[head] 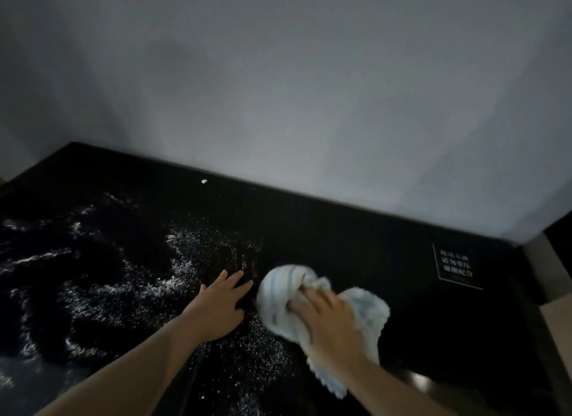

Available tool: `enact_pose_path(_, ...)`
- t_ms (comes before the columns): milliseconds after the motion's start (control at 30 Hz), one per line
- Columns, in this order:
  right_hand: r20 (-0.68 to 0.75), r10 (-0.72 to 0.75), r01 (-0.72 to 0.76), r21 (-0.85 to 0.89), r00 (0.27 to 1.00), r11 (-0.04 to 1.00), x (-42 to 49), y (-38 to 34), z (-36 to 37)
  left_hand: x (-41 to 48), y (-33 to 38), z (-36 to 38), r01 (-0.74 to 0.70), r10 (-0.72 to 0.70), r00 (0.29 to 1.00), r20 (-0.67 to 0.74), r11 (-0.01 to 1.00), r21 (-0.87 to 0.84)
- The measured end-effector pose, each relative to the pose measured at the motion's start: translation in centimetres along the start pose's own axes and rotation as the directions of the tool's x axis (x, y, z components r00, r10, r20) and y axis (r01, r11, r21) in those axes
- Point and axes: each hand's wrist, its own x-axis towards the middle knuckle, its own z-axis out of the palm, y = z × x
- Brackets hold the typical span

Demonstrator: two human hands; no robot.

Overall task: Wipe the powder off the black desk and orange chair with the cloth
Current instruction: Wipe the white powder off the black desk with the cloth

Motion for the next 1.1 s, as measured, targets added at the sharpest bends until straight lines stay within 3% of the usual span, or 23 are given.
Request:
enact_pose_path(133,0.041,-0.081,0.077,0.098,0.996,0.992,-1.7,-1.3,-1.1,-0.9,0.0,1.3,-0.046,0.043,0.999,0.030,0.993,0.107)
enact_pose_path(200,-0.054,0.107,-0.102,0.075,0.993,0.992,-1.4,1.0,-2.1,-1.8,0.1,1.8,-0.016,0.016,1.000,0.018,1.000,0.023)
enact_pose_path(267,-0.137,0.315,-0.319,-0.008,0.939,0.948,-1.5,3.9,-3.6,-2.8,0.4,2.2,-0.014,0.014,1.000,0.019,1.000,-0.008)
enact_pose_path(367,-0.049,0.479,-0.479,-0.186,0.876,0.858,-2.4,4.7,-3.9,-3.9,0.6,2.9,-0.024,0.024,1.000,0.017,0.999,0.022)
enact_pose_path(433,-0.078,0.401,-0.408,-0.142,0.913,0.902,-3.4,2.5,-2.1,-4.4,0.6,3.2,-0.024,0.024,1.000,0.007,0.999,0.031)
enact_pose_path(567,-0.047,0.070,-0.069,0.023,0.996,0.997,-5.2,-4.6,1.0,-5.1,0.7,3.7,-0.040,0.040,0.999,-0.030,0.999,0.010)
enact_pose_path(633,-0.067,0.126,-0.113,0.174,0.990,0.978,-4.7,-4.5,0.5,-5.4,0.3,3.8,-0.058,0.056,0.998,-0.033,0.997,-0.045)
enact_pose_path(700,-0.061,0.306,-0.285,0.231,0.950,0.930,-3.8,-2.3,-1.0,-5.8,-0.2,3.7,-0.070,0.067,0.997,-0.033,0.992,-0.106)
enact_pose_path(800,-0.199,0.487,-0.503,-0.039,0.851,0.863,-3.2,2.3,-3.3,-6.3,-0.9,4.0,-0.089,0.087,0.996,-0.022,0.991,-0.102)
enact_pose_path(867,-0.141,0.580,-0.597,-0.197,0.802,0.778,-3.9,2.7,-3.4,-6.5,-1.0,4.5,-0.090,0.088,0.996,-0.027,0.991,-0.101)
enact_pose_path(933,-0.043,0.593,-0.592,-0.155,0.804,0.791,-5.2,0.6,-1.9,-6.5,-0.9,5.0,-0.072,0.068,0.997,-0.039,0.990,-0.120)
enact_pose_path(1033,-0.057,0.371,-0.374,-0.079,0.927,0.924,-6.8,-3.5,0.9,-6.5,-0.8,5.4,-0.069,0.066,0.997,-0.038,0.994,-0.087)
enact_pose_path(1100,-0.024,0.265,-0.261,0.096,0.964,0.960,-7.1,-5.4,1.7,-6.4,-0.8,5.5,-0.070,0.066,0.996,-0.056,0.995,-0.071)
